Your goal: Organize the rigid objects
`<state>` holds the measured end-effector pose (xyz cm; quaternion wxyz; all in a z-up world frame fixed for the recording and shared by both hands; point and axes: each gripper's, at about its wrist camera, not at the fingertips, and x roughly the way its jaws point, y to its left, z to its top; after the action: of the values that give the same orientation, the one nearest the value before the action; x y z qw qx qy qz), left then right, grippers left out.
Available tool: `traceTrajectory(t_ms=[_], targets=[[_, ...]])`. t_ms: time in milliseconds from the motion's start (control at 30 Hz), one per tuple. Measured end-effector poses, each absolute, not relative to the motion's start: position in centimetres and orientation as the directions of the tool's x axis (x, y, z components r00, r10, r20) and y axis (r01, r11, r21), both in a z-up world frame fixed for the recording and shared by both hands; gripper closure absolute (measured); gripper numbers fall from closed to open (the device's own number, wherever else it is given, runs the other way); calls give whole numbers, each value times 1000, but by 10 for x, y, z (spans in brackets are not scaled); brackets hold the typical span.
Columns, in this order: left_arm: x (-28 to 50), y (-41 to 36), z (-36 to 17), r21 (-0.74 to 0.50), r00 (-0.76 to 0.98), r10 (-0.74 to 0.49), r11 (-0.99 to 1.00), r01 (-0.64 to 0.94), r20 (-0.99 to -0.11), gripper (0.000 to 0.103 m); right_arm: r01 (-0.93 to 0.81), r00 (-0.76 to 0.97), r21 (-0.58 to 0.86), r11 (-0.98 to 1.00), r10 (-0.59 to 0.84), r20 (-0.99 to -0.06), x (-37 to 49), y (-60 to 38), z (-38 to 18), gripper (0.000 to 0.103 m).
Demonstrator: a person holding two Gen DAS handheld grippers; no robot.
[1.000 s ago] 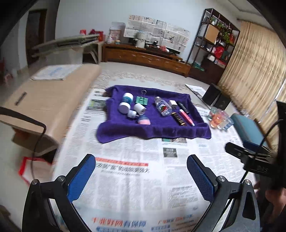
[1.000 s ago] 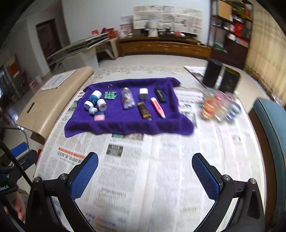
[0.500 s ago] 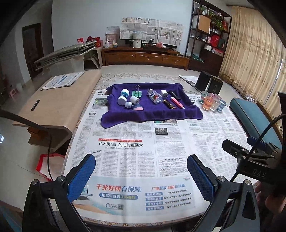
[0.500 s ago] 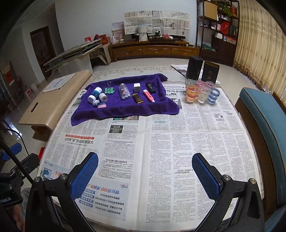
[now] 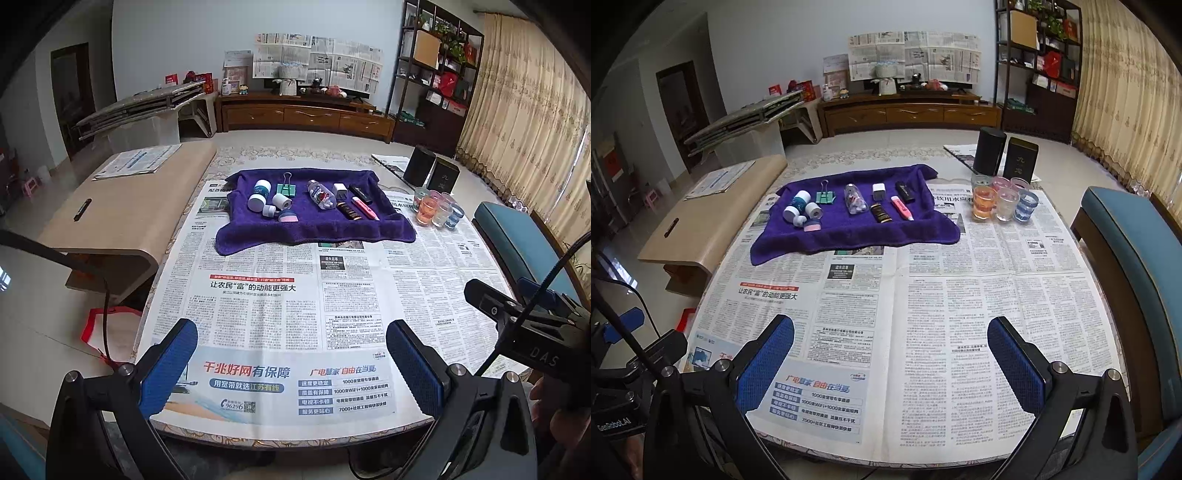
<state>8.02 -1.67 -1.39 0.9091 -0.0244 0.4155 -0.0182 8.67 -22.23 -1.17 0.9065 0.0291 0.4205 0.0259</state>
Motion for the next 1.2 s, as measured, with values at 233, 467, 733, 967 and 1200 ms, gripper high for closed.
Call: traceTrajectory(t_ms=[233,467,733,967,1200], targets=[[66,-9,-4,-57,665,-40,998,-4,-746,0,-34,639,67,997,73,-765,74,-213,-7,0],[58,-5,-3,-67,666,-48,998,-4,-745,0,-29,639,63,998,67,-766,63,-210,-4,0],[52,-3,-3,-62,665,-40,998,-9,-745,0,-27,636,42,999,50,-770,54,-207,-3,0],[45,-1,-2,-67,668,-44,998,-8,-743,0,-31,635,39,999,50,-771,48,-205,-2,0],[42,1,-1,-69,668,-47,998,-6,-743,0,-30,640,30,999,43,-767,42,-203,1,0]])
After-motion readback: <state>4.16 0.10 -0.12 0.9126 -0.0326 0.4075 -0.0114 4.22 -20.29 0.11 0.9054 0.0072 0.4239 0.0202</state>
